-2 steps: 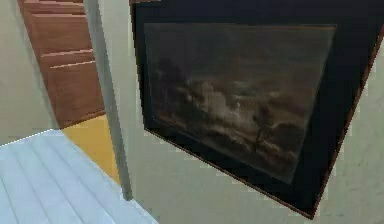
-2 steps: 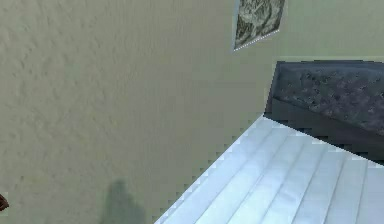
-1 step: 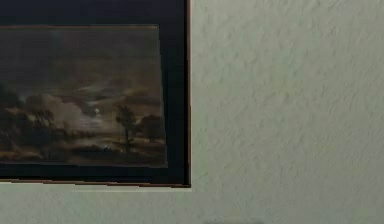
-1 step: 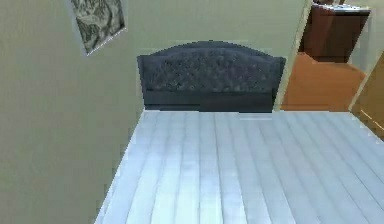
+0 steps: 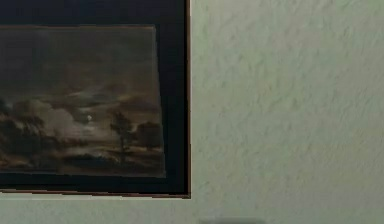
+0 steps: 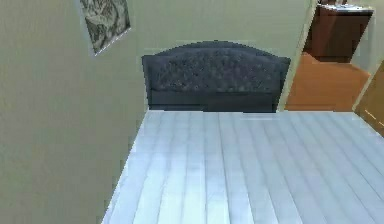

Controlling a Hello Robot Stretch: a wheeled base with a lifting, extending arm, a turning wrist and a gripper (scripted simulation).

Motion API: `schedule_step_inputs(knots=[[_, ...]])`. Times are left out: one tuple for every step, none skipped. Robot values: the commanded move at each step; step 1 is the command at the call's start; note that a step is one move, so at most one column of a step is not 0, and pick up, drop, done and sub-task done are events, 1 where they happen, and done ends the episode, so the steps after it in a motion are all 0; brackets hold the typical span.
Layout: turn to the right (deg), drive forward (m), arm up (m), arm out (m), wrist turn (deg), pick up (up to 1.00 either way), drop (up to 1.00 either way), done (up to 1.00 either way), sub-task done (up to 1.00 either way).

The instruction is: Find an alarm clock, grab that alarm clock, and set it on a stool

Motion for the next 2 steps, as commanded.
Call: schedule_step_inputs(knots=[[-45.0, 0.00, 0.00, 0.00, 0.0, 0.00, 0.00, 0.00, 0.00], [-39.0, 0.00, 0.00, 0.00, 0.0, 0.00, 0.00, 0.00, 0.00]])
